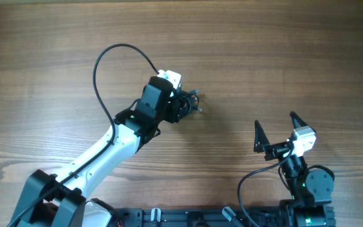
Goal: Untangle cables
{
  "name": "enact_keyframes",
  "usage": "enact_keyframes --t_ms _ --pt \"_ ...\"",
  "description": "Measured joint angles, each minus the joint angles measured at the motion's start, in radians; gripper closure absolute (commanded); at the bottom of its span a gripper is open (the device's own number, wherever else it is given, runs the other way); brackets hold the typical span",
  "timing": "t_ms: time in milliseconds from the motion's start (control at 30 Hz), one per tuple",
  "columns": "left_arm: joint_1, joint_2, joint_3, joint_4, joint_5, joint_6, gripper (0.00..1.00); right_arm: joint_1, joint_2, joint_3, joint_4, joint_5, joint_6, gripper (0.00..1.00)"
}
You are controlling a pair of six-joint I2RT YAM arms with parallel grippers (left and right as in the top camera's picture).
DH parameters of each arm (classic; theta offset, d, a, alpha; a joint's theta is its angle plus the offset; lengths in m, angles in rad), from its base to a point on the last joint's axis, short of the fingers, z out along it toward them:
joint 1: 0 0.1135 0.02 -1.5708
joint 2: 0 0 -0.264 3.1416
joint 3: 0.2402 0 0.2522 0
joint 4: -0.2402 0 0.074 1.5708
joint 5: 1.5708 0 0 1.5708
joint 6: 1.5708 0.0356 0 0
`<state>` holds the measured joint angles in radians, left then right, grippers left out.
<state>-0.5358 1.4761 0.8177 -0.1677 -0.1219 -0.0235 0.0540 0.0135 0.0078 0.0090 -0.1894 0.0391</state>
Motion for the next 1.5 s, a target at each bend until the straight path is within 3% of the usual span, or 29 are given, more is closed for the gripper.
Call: enact_keyframes --t_ms 100,167,233,333,533,633,767,933,1000,1100,1233,1367,1500 --pt "0.000 0.000 0.000 -0.021 -0.001 -0.084 0.26 0.000 0.000 0.000 0.000 0.000 0.000 0.00" --pt "0.000 0.000 0.000 -0.039 -0.001 -0.216 0.29 0.000 0.000 0.000 0.000 0.000 0.000 0.00" --pt "0.000 0.005 0.000 -0.050 -0.001 -0.366 0.39 0.000 0.000 0.000 0.000 0.000 0.000 0.00" --pt "0.000 0.045 0.000 -0.049 -0.001 -0.502 0.44 0.000 0.000 0.000 0.000 0.000 0.000 0.00" --pt "0.000 0.170 0.000 -0.026 -0.001 -0.665 0.42 0.000 0.000 0.000 0.000 0.000 0.000 0.00" --pt "0.000 0.216 0.000 -0.006 -0.001 -0.706 0.47 0.000 0.000 0.000 0.000 0.000 0.000 0.00" --pt "0.000 0.228 0.000 0.023 0.000 -0.731 0.61 0.000 0.000 0.000 0.000 0.000 0.000 0.00" --pt "0.000 0.231 0.000 0.034 -0.001 -0.734 0.59 0.000 0.000 0.000 0.000 0.000 0.000 0.00" --pt "0.000 0.245 0.000 0.044 -0.001 -0.735 0.63 0.000 0.000 0.000 0.000 0.000 0.000 0.00" --pt "0.000 0.275 0.003 0.072 -0.004 -0.735 0.96 0.000 0.000 0.000 0.000 0.000 0.000 0.00" --pt "0.000 0.282 0.009 0.082 -0.005 -0.733 0.96 0.000 0.000 0.000 0.000 0.000 0.000 0.00" --pt "0.001 0.231 0.005 0.006 -0.003 -0.611 0.96 0.000 0.000 0.000 0.000 0.000 0.000 0.00" --pt "0.001 0.057 -0.002 -0.103 -0.001 -0.451 0.96 0.000 0.000 0.000 0.000 0.000 0.000 0.00"
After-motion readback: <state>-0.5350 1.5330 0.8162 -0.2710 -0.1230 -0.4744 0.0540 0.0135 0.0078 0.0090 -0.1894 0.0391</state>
